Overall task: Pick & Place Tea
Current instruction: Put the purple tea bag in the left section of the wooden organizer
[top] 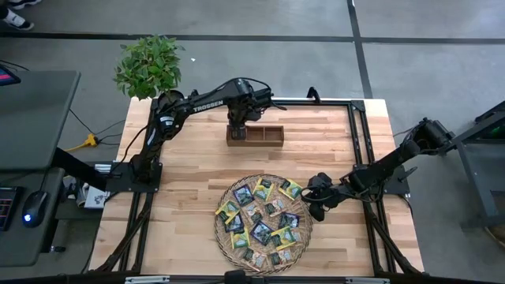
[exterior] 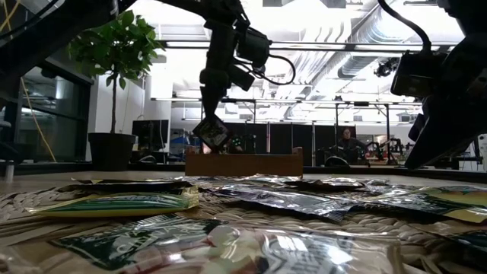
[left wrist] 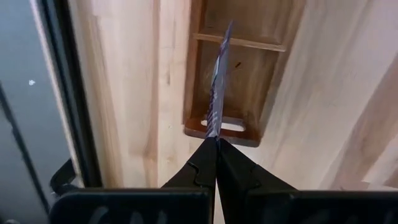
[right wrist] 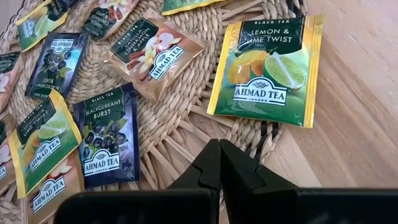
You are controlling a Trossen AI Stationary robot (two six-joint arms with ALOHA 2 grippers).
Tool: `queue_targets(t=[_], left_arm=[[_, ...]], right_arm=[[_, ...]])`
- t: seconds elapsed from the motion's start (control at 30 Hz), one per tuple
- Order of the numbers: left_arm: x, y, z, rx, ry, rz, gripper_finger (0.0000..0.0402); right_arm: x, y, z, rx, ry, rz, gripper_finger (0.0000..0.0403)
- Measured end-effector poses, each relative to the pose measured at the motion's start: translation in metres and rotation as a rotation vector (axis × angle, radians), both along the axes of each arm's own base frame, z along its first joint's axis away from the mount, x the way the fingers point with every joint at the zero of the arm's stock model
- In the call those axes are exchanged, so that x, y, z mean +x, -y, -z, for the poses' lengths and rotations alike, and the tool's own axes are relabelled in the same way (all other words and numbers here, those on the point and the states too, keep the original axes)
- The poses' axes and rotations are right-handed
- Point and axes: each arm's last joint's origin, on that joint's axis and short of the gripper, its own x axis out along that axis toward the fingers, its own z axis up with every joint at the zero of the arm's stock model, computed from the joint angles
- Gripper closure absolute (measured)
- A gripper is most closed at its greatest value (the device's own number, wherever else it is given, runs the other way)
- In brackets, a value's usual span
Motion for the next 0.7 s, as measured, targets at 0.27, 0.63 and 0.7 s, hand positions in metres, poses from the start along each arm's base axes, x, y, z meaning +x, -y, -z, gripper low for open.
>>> queue_targets(t=[0.27, 0.63, 0.7], left_arm=[[-0.0002, -0.0005, -0.0001, 0.016, -0.013, 0.024, 0.0401], [-0.0001, -0.0002, -0.0001, 0.006, -0.009, 0.025, 0.0401], [0.0000, 0.0000, 0.0000, -0.009, -0.002, 0.024, 0.0401]], right_arm=[[-0.0004, 0.0000, 0.0003, 0.000, -0.006, -0.003, 0.0403], [-0.0004, 0.0001, 0.0003, -0.003, -0.006, -0.006, 0.0402], [-0.0004, 0.0000, 0.0003, -0.003, -0.006, -0.006, 0.0402]])
